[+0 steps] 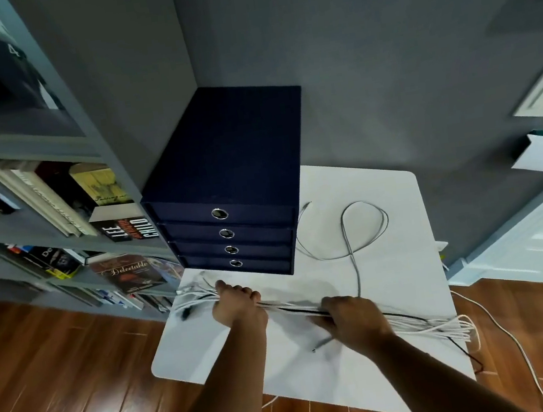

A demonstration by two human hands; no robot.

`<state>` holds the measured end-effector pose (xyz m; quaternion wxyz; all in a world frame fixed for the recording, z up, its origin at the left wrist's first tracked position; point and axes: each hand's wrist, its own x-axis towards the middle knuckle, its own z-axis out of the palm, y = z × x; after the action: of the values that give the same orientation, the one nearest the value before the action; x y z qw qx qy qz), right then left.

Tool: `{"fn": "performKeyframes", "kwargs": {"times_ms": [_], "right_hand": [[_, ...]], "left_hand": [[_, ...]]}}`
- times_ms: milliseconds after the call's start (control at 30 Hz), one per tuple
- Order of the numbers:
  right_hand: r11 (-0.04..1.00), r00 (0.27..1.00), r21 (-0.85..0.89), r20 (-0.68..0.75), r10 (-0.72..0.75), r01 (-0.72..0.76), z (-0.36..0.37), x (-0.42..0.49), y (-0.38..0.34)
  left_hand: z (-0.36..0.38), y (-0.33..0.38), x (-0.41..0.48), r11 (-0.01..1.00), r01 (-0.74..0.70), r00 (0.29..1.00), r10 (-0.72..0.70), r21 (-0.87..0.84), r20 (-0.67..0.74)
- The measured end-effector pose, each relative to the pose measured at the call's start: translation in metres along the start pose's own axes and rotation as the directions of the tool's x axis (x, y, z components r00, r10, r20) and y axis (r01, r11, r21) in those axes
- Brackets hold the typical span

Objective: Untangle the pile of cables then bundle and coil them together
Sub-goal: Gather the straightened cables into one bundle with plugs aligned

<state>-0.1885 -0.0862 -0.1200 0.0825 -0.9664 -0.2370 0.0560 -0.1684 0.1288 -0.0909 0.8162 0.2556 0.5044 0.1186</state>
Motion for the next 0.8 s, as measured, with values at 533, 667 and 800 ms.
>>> {"fn": "performKeyframes", "kwargs": {"times_ms": [533,667,800], "right_hand": [[0.998,0.999,0.047,-0.011,-0.051,0.052,-0.006,-0.024,0.056],[0.989,0.985,-0.043,0.096,0.146,-0.143,-0.011,-0.038,0.092],[0.922,0.920,-0.115,0.090,0.381,-0.371,-0.012,-0.060,0.121]], "left_hand": [[-0.001,0.021,0.018,0.990,-0.030,1.000,0.029,-0.139,-0.010],[-0.005,0.024,0.023,0.993,-0.067,0.997,0.064,-0.100,-0.038],[-0.004,0.016,0.018,0.992,-0.079,0.997,0.080,-0.101,0.004]]}}
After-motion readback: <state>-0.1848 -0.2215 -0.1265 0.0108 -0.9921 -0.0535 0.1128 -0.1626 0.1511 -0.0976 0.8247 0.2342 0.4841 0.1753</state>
